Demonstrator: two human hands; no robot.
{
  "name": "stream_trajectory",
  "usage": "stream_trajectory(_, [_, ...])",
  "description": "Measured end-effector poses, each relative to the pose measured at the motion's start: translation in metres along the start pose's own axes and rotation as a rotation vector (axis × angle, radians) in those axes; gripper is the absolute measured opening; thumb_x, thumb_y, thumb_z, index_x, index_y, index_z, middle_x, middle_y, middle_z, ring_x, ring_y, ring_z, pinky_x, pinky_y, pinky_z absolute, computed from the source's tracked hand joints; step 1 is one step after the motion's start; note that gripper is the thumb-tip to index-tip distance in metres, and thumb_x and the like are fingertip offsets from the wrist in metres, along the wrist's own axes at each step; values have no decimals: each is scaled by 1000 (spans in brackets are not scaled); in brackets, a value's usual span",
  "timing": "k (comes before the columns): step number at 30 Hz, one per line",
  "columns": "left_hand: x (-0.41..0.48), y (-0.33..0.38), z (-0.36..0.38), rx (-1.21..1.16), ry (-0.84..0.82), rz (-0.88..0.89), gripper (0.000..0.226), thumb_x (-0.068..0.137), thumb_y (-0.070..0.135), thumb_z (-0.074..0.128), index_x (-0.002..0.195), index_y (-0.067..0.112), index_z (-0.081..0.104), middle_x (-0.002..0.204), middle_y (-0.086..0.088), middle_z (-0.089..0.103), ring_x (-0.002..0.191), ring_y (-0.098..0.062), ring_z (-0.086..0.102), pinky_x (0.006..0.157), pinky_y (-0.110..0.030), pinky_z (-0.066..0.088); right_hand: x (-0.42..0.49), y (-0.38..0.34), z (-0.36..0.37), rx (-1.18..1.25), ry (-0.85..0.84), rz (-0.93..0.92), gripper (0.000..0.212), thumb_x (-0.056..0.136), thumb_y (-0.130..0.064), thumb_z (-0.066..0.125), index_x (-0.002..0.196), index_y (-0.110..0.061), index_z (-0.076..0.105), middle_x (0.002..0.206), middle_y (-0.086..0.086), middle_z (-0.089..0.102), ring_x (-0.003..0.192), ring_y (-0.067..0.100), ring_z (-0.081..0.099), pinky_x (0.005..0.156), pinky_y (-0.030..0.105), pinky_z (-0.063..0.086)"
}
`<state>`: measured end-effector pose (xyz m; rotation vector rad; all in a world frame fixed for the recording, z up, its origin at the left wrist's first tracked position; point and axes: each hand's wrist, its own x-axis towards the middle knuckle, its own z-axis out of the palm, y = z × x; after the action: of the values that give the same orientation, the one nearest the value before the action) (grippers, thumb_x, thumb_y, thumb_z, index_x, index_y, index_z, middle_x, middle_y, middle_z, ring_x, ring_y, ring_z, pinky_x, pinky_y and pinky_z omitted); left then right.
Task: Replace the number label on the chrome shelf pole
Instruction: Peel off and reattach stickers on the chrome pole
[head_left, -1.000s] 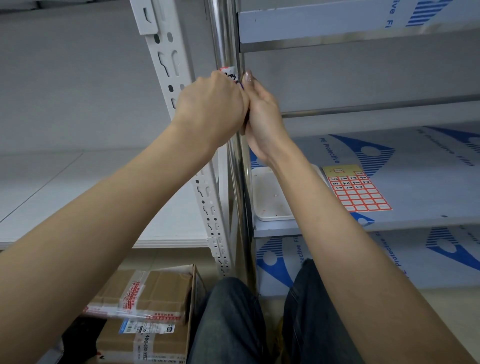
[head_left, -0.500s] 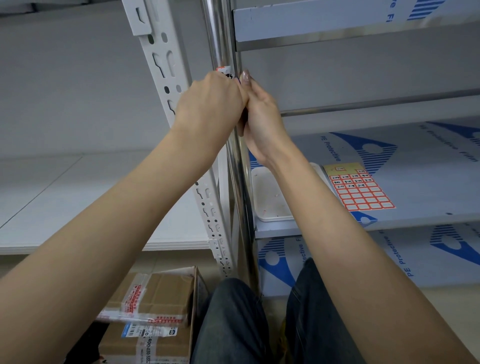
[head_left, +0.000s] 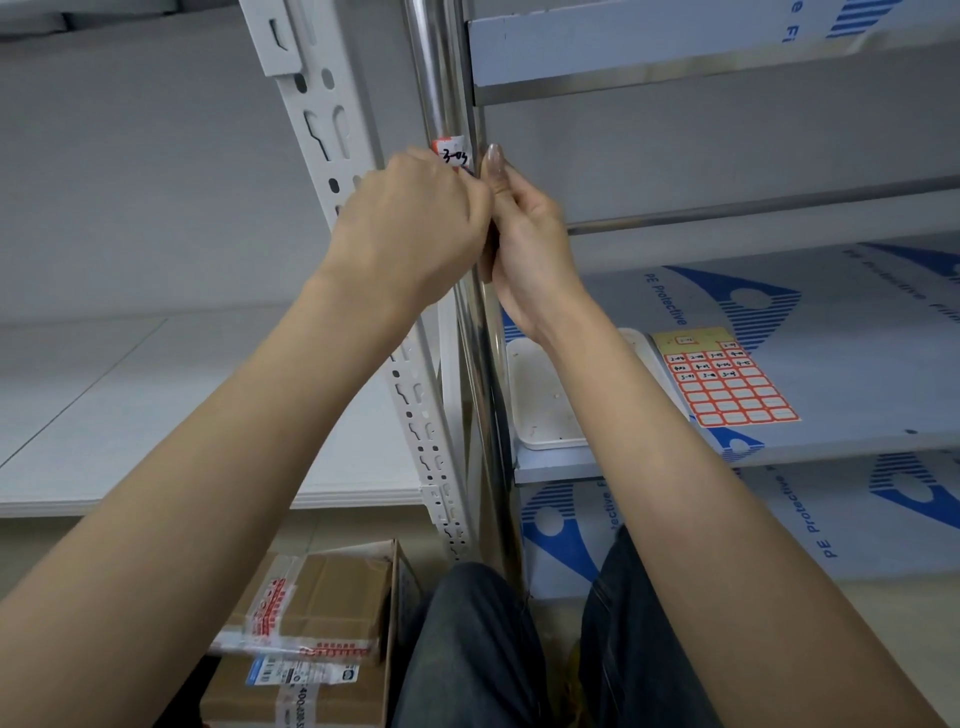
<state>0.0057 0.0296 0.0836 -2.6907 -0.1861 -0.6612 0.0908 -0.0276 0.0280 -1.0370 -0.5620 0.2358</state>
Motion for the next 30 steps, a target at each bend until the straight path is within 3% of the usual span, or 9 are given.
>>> stream_trajectory(3, [-1, 5, -5, -223, -9, -229, 29, 100, 25, 27, 84, 4, 40, 84, -14, 35, 74, -29, 36, 62, -36, 28, 0, -2, 0, 27, -4, 25, 43, 100, -28, 42, 129, 2, 51, 95, 2, 65, 96, 13, 59, 77, 17, 49])
stream_trajectory(7, [-1, 7, -9, -190, -12, -204, 32, 101, 26, 26, 85, 6, 44, 86, -14, 35, 75, -29, 36, 65, -37, 30, 1, -1, 2, 50, -6, 12, 42, 100, -26, 42, 127, 4, 53, 86, -2, 64, 87, 7, 59, 72, 13, 47])
stream_trajectory(9, [1, 2, -10, -86, -48, -144, 32, 101, 20, 26, 96, 1, 51, 86, -15, 34, 74, -30, 36, 64, -38, 31, 1, 0, 3, 49, 4, 2, 42, 101, -26, 42, 127, 5, 53, 86, -2, 65, 80, 4, 59, 70, 12, 48])
stream_trajectory(12, [3, -2, -5, 68, -96, -1, 35, 99, 1, 27, 134, -1, 28, 89, -20, 36, 76, -30, 33, 61, -37, 34, 1, -1, 7, 44, 42, 0, 47, 99, -29, 45, 131, 5, 50, 119, 15, 63, 115, 21, 58, 106, 34, 43])
stream_trajectory(15, [4, -5, -4, 83, -104, 13, 44, 98, -4, 23, 141, 1, 17, 101, -25, 42, 76, -30, 33, 61, -36, 34, 2, -2, 7, 67, 55, 14, 46, 99, -28, 45, 132, 4, 49, 132, 20, 56, 129, 26, 49, 114, 41, 34])
stream_trajectory(20, [1, -2, -8, 182, -145, 55, 44, 98, -2, 17, 142, 3, 22, 104, -26, 43, 75, -29, 34, 44, -32, 17, 5, 3, 6, 43, 76, 4, 46, 98, -30, 47, 131, 3, 51, 133, 19, 56, 126, 22, 51, 110, 34, 37])
stream_trajectory(27, [-1, 2, -7, 154, -140, 40, 42, 99, -2, 15, 139, -1, 28, 110, -27, 44, 75, -30, 36, 43, -32, 13, 8, 8, 4, -10, 94, -25, 50, 95, -36, 49, 130, -1, 54, 131, 15, 58, 129, 23, 50, 112, 35, 34])
stream_trajectory(29, [-2, 2, -6, 162, -120, 17, 35, 96, -9, 21, 126, -4, 38, 97, -24, 43, 72, -29, 36, 43, -32, 18, 8, 9, 3, -45, 91, -42, 52, 93, -39, 50, 129, -1, 55, 121, 9, 65, 118, 17, 57, 106, 35, 42])
stream_trajectory(30, [-2, 2, -8, 159, -114, 10, 29, 92, -14, 25, 111, -2, 44, 88, -21, 39, 71, -29, 37, 45, -33, 24, 7, 8, 3, -75, 89, -47, 50, 95, -38, 48, 128, -2, 56, 105, 0, 69, 103, 9, 62, 93, 29, 49])
